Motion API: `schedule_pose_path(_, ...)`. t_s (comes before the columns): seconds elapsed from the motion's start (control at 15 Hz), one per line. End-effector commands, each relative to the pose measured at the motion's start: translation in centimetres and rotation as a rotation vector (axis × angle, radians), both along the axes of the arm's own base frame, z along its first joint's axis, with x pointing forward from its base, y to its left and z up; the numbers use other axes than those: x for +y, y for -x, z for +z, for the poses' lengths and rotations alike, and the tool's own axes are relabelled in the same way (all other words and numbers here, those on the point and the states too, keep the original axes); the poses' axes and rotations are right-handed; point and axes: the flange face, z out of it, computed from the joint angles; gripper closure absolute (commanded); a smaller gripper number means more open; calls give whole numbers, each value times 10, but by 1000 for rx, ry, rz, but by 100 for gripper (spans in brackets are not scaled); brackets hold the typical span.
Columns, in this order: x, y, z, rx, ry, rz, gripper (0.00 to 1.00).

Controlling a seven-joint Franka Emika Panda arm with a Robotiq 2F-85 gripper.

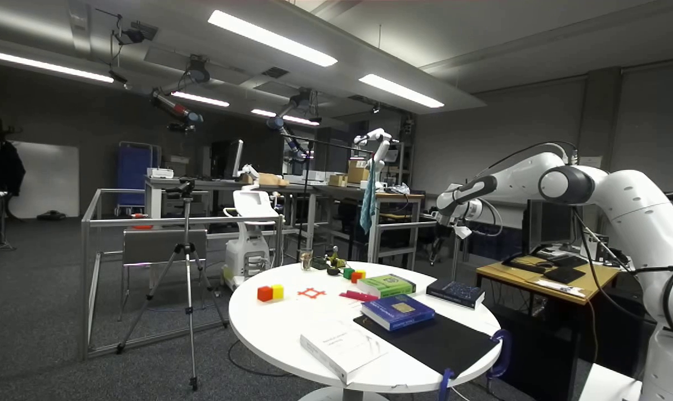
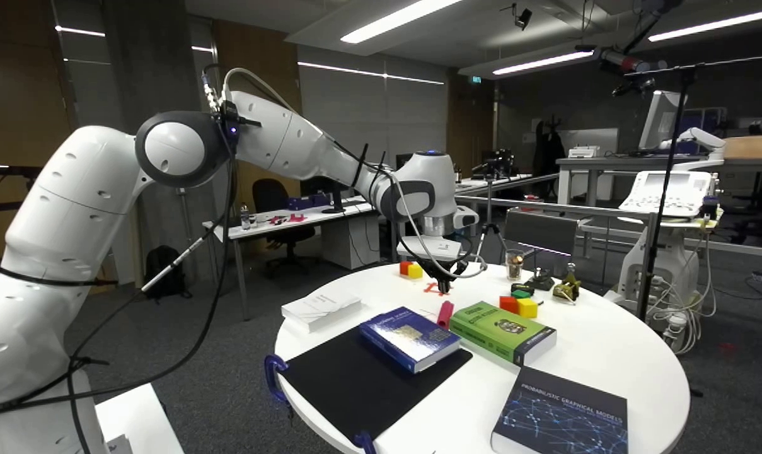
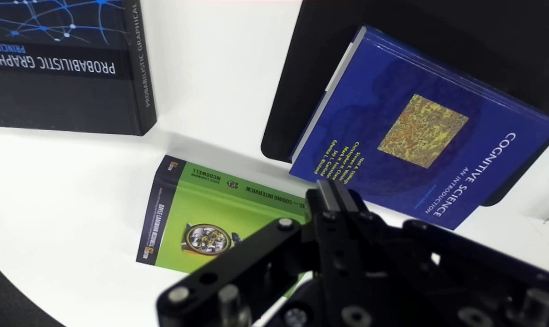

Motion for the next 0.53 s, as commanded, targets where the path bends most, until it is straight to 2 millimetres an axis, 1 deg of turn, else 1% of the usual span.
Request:
schedule_pose_path(0.0,-1,-6,-2,-30,-29,-15,100)
schedule_pose_path(0.07,-2,-5,-2,-33,-41,-17,100)
schedule_pose_path(0.13,3,-3,-7,3,-19,2,99)
schedule_pose_path(0.2,2,-3,-9,3,-24,0,99)
schedule_pose_path(0.47,-1,-3,-9,1,-28,-4,99)
